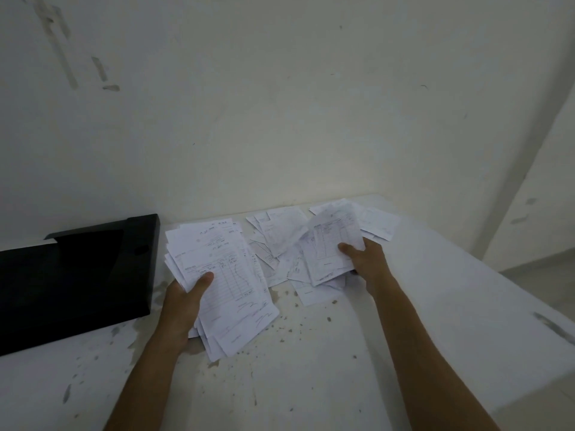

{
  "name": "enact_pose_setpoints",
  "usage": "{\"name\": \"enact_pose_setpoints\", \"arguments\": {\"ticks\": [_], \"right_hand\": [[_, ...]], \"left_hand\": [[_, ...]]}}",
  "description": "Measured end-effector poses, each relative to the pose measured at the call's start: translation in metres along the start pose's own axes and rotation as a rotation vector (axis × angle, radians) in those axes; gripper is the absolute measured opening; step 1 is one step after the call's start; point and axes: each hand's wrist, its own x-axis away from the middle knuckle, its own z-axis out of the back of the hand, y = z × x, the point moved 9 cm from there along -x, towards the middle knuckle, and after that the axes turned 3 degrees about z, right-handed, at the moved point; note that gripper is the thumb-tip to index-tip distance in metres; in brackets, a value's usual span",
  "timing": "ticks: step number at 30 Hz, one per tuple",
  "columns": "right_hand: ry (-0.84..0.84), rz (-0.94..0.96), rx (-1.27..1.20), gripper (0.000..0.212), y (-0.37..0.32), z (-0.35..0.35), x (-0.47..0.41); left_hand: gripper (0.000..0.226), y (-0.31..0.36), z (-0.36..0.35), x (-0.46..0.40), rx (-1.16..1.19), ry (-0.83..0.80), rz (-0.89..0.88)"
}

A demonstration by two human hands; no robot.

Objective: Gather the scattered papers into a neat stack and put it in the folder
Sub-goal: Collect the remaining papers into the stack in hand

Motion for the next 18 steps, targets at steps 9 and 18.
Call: {"name": "enact_pose_setpoints", "arguments": {"ticks": [9,18], "right_hand": [[-0.004,0.063,-0.252,0.026,0.001,0.012,0.026],[-0.125,0.2,-0.184,0.027,-0.027,-0.047,0.047]], "left_hand": [[0.032,0.0,-0.013,0.003,0.167,-0.111,0.089],[0.051,-0.001,-0.022,0.008,0.321,-0.187,0.148]]}}
